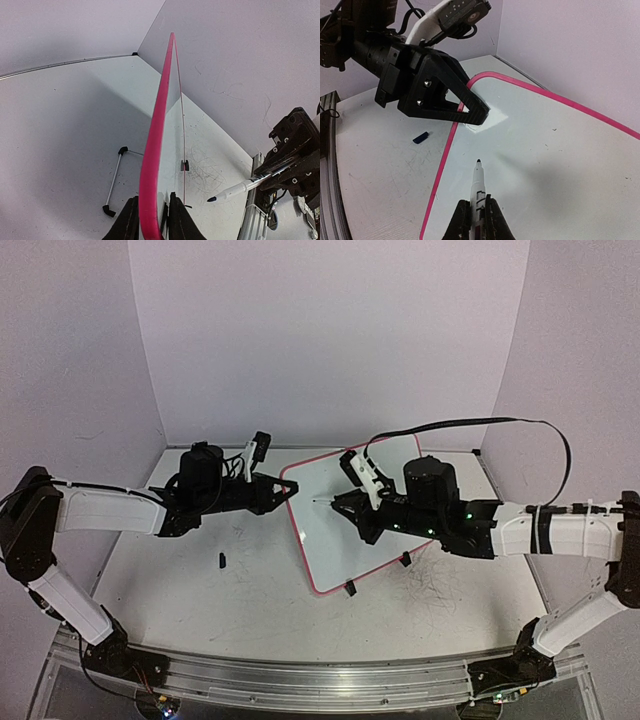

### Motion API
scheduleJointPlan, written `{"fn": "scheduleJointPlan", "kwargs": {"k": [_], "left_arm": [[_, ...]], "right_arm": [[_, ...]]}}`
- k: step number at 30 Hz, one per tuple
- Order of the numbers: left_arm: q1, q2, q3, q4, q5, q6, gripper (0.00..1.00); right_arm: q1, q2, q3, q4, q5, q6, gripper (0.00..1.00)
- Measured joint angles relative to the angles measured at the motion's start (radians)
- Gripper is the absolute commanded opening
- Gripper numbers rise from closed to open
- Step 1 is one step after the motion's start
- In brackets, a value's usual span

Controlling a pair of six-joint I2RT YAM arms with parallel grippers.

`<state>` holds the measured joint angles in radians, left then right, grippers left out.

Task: Write a sentence on the whiteboard
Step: Hold the whiteboard at the center of the board, then write a sentence on the whiteboard.

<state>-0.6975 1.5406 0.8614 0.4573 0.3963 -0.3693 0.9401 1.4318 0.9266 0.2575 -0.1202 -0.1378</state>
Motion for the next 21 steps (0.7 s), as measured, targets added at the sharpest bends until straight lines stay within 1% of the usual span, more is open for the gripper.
{"fn": "scheduleJointPlan", "kwargs": {"k": [6, 11, 17, 21], "left_arm": [[-0.001, 0.0, -0.014, 0.025, 0.005, 0.008, 0.09], [-0.002, 0.0, -0.02, 0.042, 0.021, -0.004, 0.03], [-0.002, 0.0, -0.02, 0.05, 0.029, -0.006, 0.0], [-0.002, 0.0, -0.02, 0.051, 0.035, -0.007, 0.0]], "right_arm": [[0.013, 0.049, 0.047, 0.02, 0.016, -0.012, 0.0], [0.021, 0.067, 0.056, 0.027, 0.018, -0.024, 0.0], [0.04, 0.073, 0.056, 0.027, 0.019, -0.038, 0.0], [0.044, 0.073, 0.056, 0.027, 0.019, -0.043, 0.0]]}}
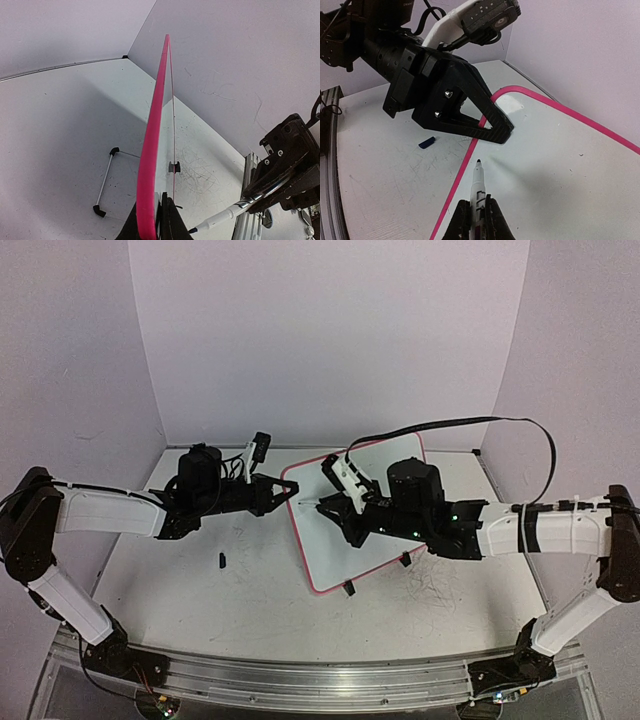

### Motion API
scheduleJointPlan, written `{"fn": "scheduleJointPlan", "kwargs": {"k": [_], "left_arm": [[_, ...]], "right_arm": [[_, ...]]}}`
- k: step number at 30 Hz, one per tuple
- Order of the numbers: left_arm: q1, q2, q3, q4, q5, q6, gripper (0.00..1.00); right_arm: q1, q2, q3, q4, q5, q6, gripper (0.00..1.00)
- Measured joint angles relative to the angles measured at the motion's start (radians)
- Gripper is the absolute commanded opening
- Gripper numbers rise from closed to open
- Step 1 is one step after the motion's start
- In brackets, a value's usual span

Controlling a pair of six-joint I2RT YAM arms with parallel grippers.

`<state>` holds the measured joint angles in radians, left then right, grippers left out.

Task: Write a sentence on the whiteboard

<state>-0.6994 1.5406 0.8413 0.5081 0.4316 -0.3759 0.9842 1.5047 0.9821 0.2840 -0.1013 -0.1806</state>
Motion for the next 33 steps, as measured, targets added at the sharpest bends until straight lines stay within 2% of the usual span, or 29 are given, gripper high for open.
{"fn": "scheduleJointPlan", "kwargs": {"k": [33], "left_arm": [[0.0, 0.0, 0.0, 0.009, 0.018, -0.023, 0.0]], "right_arm": [[0.005, 0.031, 0.0, 0.0, 0.061, 0.002, 0.0]]}}
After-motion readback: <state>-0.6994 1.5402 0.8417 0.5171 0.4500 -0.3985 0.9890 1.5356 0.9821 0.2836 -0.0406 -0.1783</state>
